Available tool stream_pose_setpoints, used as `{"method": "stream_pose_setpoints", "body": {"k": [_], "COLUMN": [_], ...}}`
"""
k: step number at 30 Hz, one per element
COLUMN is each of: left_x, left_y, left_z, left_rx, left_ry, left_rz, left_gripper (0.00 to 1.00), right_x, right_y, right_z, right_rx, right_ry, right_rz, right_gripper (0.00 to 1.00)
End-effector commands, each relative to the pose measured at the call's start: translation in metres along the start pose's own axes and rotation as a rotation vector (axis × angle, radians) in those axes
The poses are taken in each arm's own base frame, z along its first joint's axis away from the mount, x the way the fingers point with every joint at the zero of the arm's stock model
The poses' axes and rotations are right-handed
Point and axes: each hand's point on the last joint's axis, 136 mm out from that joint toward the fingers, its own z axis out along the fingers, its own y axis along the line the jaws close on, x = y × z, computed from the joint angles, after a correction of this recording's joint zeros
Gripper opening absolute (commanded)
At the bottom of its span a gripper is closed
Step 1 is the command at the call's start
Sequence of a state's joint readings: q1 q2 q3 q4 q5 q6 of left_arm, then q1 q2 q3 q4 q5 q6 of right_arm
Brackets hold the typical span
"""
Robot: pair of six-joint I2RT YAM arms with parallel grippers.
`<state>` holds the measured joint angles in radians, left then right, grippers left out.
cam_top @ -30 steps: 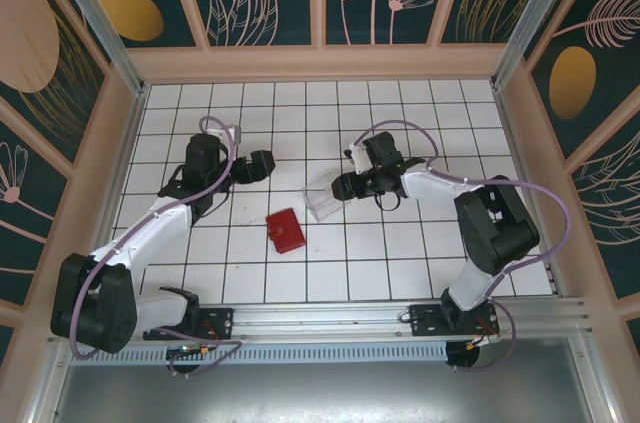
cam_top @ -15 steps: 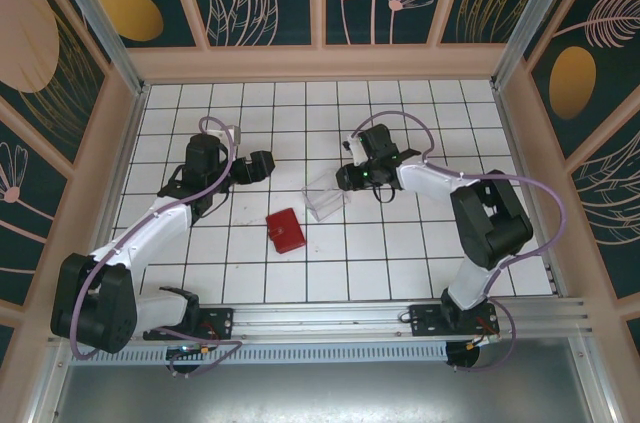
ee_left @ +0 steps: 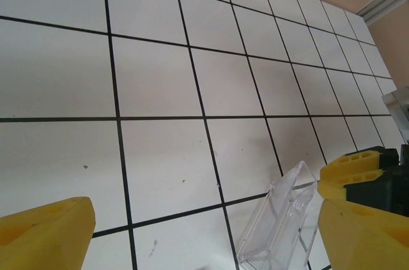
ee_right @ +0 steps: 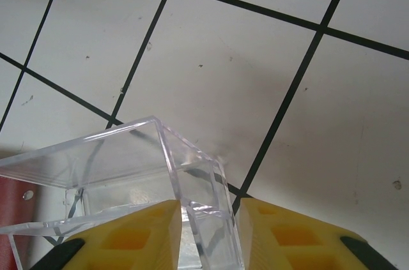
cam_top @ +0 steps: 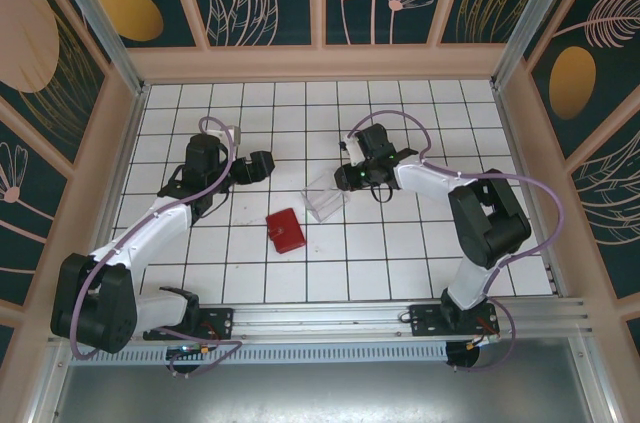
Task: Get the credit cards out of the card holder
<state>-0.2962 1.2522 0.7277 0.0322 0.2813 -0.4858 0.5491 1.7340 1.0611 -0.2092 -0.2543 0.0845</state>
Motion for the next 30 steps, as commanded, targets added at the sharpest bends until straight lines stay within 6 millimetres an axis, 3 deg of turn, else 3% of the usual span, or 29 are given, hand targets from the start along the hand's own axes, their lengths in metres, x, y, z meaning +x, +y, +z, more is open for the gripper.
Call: {"method": "stream_pose_setpoints", "body": {"k": [1,9,13,16,19,24,30], "left_x": [0.009,0.099,0.125,0.135,0.138,0.135,0.132], "left_y": [-0.011,-0.055,-0.082,-0.092,-0.092,-0.094,-0.087], "left_z": [-0.004,-0.004,-0.003,0.006,0.019,0.041,0.061], "left_rx": [0.032,0.156,0.255,0.306,0.317,0.318,0.261], "left_ry": [0.043,0.320,0.392,0.418,0.421,0.411,0.404], "left_rz": [-0.037,-0.081,-0.148,-0.198,-0.235,-0.261,-0.259], "left_gripper": [0.87,0.80,0.76,0.75,0.66,0.55,0.50], "right_x": [0.005,0.002,0.005,0.008,0.011,0.011,0.013], "right_y": [0.007,0.015,0.021,0.025,0.027,0.015,0.013], "right_z": [-0.011,-0.011,-0.008,-0.005,-0.002,-0.003,-0.004], "right_rx": [-0.003,-0.064,-0.104,-0.132,-0.152,-0.142,-0.150], "right_ry": [0.018,0.021,0.035,0.047,0.057,0.056,0.060], "right_rz": [-0.009,0.000,0.005,0.010,0.013,0.040,0.049], "right_gripper": [0.32,0.33,0.33,0.35,0.35,0.34,0.35]}}
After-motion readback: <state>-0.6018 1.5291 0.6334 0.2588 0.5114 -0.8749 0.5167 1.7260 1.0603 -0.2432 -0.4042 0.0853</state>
